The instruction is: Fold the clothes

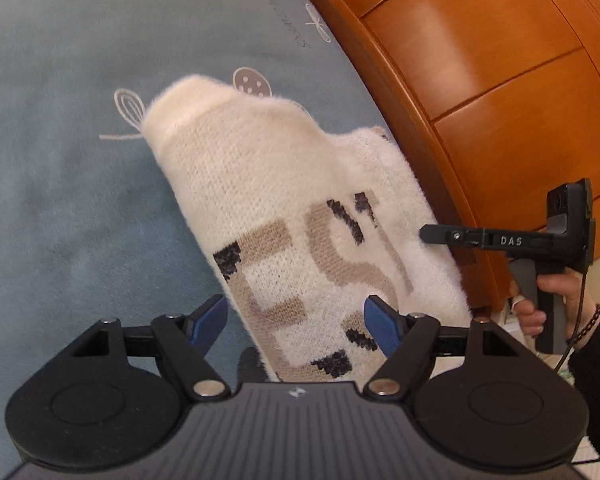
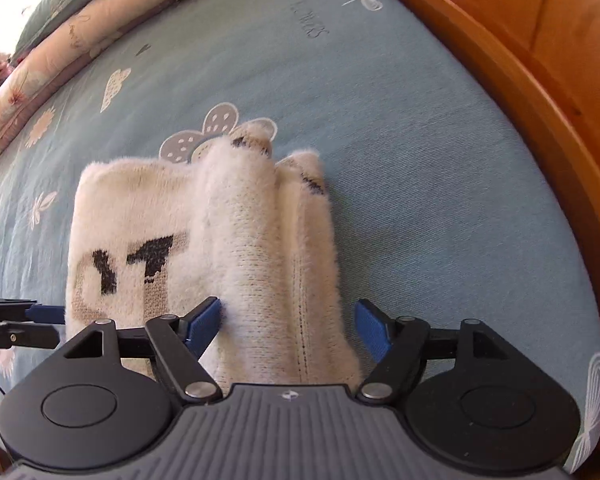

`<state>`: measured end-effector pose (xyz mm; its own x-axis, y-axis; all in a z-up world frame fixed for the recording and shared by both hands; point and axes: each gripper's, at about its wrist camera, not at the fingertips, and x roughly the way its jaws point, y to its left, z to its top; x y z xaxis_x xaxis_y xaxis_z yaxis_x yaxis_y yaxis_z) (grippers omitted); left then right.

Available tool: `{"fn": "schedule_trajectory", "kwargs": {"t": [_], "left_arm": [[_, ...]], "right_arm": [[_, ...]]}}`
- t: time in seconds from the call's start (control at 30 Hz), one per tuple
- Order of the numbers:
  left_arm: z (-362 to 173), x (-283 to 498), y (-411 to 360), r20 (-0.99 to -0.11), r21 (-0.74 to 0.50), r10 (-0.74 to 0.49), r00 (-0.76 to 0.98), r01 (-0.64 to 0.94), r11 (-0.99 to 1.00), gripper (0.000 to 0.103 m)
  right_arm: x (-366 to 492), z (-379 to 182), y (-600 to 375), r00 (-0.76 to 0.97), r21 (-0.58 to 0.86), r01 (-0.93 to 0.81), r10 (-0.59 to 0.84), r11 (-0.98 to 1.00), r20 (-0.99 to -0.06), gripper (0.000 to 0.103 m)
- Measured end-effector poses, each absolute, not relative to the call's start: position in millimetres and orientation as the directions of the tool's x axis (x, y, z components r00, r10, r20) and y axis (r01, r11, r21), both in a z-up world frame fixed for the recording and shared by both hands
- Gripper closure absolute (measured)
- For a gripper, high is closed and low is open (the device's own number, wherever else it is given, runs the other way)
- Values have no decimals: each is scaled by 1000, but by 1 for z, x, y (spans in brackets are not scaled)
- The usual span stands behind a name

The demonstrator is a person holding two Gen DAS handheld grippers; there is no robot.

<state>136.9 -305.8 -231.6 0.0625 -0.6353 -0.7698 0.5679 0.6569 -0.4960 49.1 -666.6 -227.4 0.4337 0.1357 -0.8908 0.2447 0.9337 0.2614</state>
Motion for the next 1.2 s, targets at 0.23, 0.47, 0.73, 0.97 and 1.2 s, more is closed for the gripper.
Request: {"fn": "schedule_trajectory", "kwargs": {"t": [0.23,0.47,0.73,0.97,1.2], "left_arm": [[-182,108,-355,-808,21,-530,257,912,411,28],[-220,83,-398,-822,113,-515,243,956,270,28],[-232,98,-429,-882,75,-420,216,942,326,24],[-219,78,-408,-883,67,-429,192,955,289,28],[-245,80,-426,-926,25,-351,139,950,311,21]], "right_arm": [[-2,-174,-585,573,66,253,-95,965,-814,73],[-24,-208,-544,504,-10,305,-171,952,-846,81],[-30,-238,-557,463,1,428,-218,904,-859,79],[-64,-207,-526,518,100,469,-182,878,-836,77],[-59,-246,-529,444,141,543,-141,828,-885,75]]}}
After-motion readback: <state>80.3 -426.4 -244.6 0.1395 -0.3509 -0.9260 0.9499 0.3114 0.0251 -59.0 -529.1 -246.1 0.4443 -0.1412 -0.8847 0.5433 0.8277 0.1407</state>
